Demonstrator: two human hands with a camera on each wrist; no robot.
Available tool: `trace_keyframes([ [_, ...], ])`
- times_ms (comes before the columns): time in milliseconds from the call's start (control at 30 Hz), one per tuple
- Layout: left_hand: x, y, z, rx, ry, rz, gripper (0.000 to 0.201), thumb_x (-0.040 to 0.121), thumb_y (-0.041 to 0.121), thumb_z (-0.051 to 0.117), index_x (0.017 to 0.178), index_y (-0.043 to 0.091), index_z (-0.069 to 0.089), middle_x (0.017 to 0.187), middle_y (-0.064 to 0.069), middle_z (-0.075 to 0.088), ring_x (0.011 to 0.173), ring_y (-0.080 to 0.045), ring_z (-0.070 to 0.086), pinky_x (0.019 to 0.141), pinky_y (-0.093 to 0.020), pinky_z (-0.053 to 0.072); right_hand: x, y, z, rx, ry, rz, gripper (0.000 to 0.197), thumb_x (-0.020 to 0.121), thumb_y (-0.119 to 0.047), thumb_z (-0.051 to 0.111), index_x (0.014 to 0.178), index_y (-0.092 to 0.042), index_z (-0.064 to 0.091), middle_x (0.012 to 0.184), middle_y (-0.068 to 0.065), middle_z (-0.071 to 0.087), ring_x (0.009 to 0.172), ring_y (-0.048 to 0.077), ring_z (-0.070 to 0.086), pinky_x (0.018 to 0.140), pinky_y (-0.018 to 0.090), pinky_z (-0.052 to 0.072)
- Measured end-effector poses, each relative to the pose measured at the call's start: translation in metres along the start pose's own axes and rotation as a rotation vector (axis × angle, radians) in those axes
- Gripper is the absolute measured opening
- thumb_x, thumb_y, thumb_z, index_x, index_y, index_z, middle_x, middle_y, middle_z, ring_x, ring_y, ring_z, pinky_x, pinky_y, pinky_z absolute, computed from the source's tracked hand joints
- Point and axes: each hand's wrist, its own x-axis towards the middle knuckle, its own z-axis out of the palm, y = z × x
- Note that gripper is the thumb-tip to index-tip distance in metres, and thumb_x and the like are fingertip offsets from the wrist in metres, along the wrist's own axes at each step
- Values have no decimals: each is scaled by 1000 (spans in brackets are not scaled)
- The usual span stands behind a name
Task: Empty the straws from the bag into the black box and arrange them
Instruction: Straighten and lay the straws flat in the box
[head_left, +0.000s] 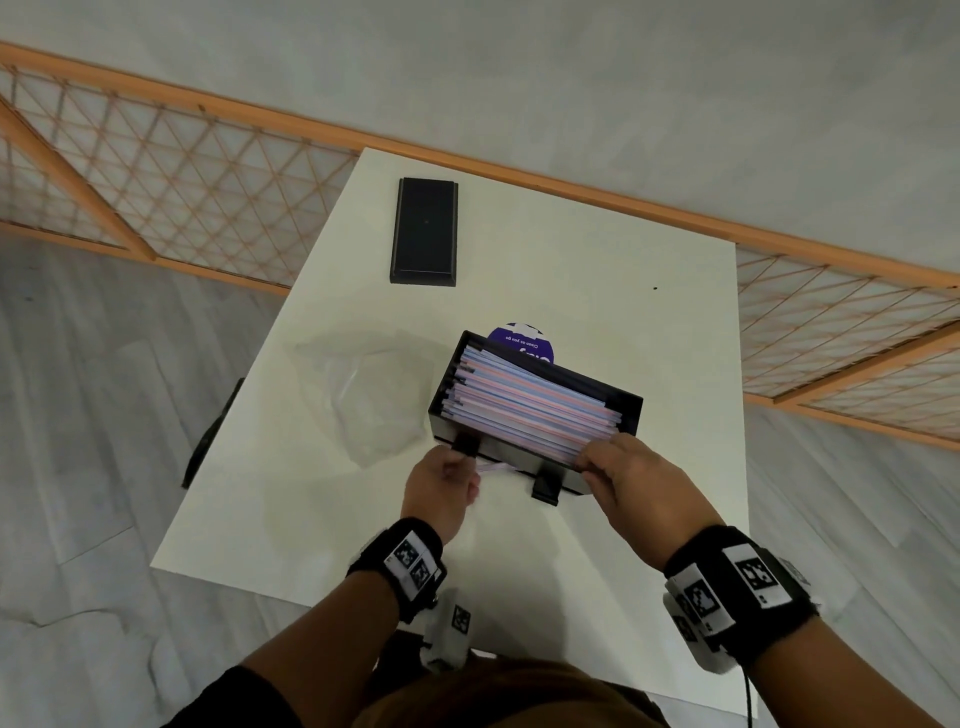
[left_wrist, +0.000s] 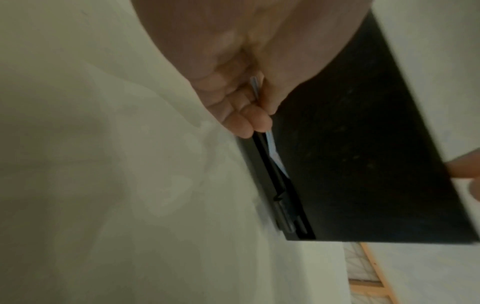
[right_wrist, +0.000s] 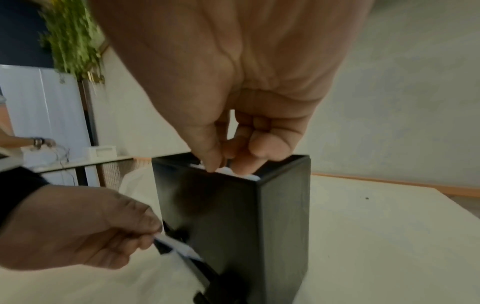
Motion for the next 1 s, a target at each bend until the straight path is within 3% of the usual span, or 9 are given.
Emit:
trace_keyframes([
  [167, -46, 18, -48, 407, -51, 254, 18, 100, 14, 61, 87, 27, 62, 77, 2, 70, 66, -18, 63, 64, -30, 53, -17, -18, -17, 51, 90, -71, 19, 92, -35, 61, 110, -29, 62, 102, -8, 57, 83, 14, 61, 67, 28, 53],
  [400, -104, 112, -83, 576, -250, 454, 10, 103, 23, 59, 96, 28, 64, 88, 9, 72, 79, -16, 68, 69, -21, 51, -17, -61, -24, 19, 46, -274, 53, 96, -48, 56, 143, -24, 50, 138, -2, 52, 125, 18, 51, 107, 34, 43],
  [467, -102, 128, -73, 488, -245, 525, 11, 103, 18, 58, 98, 26, 63, 88, 8, 72, 80, -15, 70, 72, -17, 51, -9, -68, -23, -27, 20, -298, 47, 99, -39, 54, 144, -25, 47, 135, -2, 58, 120, 19, 56, 103, 36, 46],
  [567, -76, 136, -52, 428, -174, 601, 7, 103, 20, 59, 105, 26, 63, 97, 9, 72, 89, -13, 71, 81, -27, 55, 16, -60, -18, -91, -36, -196, 45, 96, -13, 50, 138, -30, 48, 116, 0, 66, 98, 27, 66, 82, 42, 54],
  [633, -53, 137, -40, 519, -130, 648, 20, 101, 29, 63, 121, 27, 59, 113, 13, 67, 103, -8, 67, 88, -27, 54, 36, -46, -16, -69, -50, -70, 46, 94, -10, 51, 135, -29, 51, 121, 2, 65, 104, 28, 66, 85, 44, 56],
  [700, -34, 142, -27, 640, -141, 677, 38, 97, 36, 67, 132, 28, 54, 122, 14, 61, 109, -3, 61, 92, -24, 50, 52, -32, -16, -57, -62, -3, 34, 95, -17, 51, 128, -24, 58, 120, 5, 64, 107, 28, 64, 90, 43, 54],
  [800, -17, 146, -10, 885, -265, 754, 38, 91, 44, 71, 123, 28, 57, 111, 14, 61, 99, -4, 58, 84, -26, 50, 68, -20, -19, -10, -129, -7, 26, 96, -37, 50, 109, -18, 63, 109, 7, 63, 101, 29, 63, 86, 39, 51],
  [900, -1, 138, -6, 1086, -350, 776, 49, 81, 64, 65, 115, 28, 59, 108, 13, 59, 99, -8, 55, 85, -31, 51, 79, -16, -17, -46, -298, 36, 39, 100, -48, 41, 100, -16, 63, 102, 9, 69, 94, 29, 64, 78, 34, 47],
  [1000, 12, 130, -9, 1080, -357, 790, 61, 76, 64, 74, 122, 25, 60, 119, 11, 56, 107, -11, 52, 92, -26, 47, 88, -17, -14, -11, -412, 115, 53, 102, -55, 35, 100, -12, 65, 99, 11, 69, 93, 31, 65, 84, 41, 53],
])
